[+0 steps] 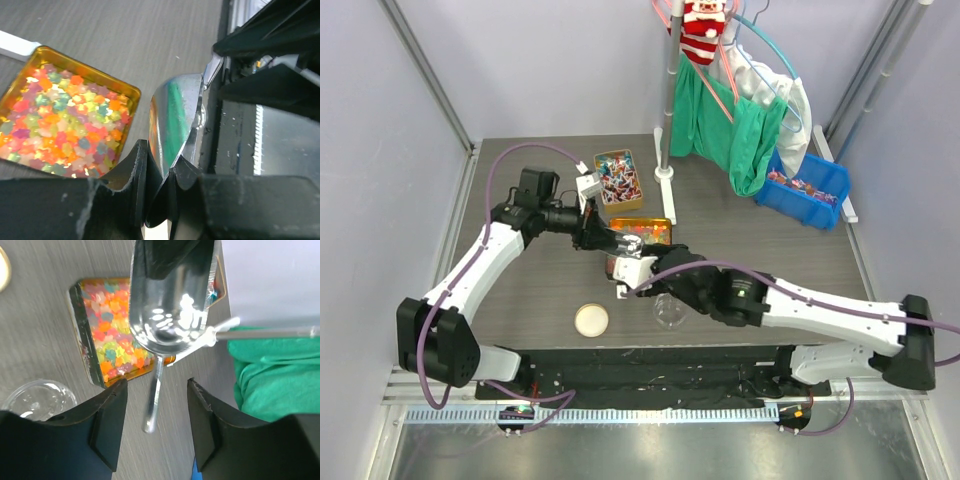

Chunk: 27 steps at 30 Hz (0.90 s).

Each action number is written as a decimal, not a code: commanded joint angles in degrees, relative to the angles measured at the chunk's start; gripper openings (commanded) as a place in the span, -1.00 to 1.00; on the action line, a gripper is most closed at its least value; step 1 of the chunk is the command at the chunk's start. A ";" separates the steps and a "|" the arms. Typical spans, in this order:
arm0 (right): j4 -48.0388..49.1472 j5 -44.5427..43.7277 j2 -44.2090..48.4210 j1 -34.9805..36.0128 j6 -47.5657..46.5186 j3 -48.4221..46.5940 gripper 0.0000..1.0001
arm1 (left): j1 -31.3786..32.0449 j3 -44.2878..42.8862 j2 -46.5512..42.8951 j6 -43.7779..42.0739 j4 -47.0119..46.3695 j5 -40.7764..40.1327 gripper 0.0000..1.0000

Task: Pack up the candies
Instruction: Adjust the spatula.

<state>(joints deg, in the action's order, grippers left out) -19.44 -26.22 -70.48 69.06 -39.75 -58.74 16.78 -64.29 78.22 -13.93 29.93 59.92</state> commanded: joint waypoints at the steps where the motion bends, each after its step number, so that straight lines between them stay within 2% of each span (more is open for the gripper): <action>1: -2.62 6.44 6.23 0.46 0.02 -2.26 0.11 | 0.10 -0.39 -0.78 -3.38 3.02 6.61 -0.99; 7: 3.62 5.56 8.34 0.38 -2.53 3.72 0.04 | 0.01 -1.10 0.10 -5.93 6.63 9.95 -1.00; 12: 5.46 7.67 8.34 0.46 -1.91 5.12 0.00 | -0.08 -1.27 0.71 -5.93 6.89 10.57 -1.00; 19: 8.98 6.36 8.08 0.46 -0.95 5.13 -0.01 | -0.08 -0.75 0.97 -6.02 6.72 10.30 -0.99; 27: 18.38 2.84 5.70 0.46 -2.53 7.85 -0.21 | -0.08 -0.22 1.68 -5.67 6.10 10.31 -0.99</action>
<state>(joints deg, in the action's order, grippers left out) -9.74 -20.71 -64.16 69.49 -41.54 -51.18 16.69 -64.29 79.46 -18.92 36.29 67.68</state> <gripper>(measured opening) 0.406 0.192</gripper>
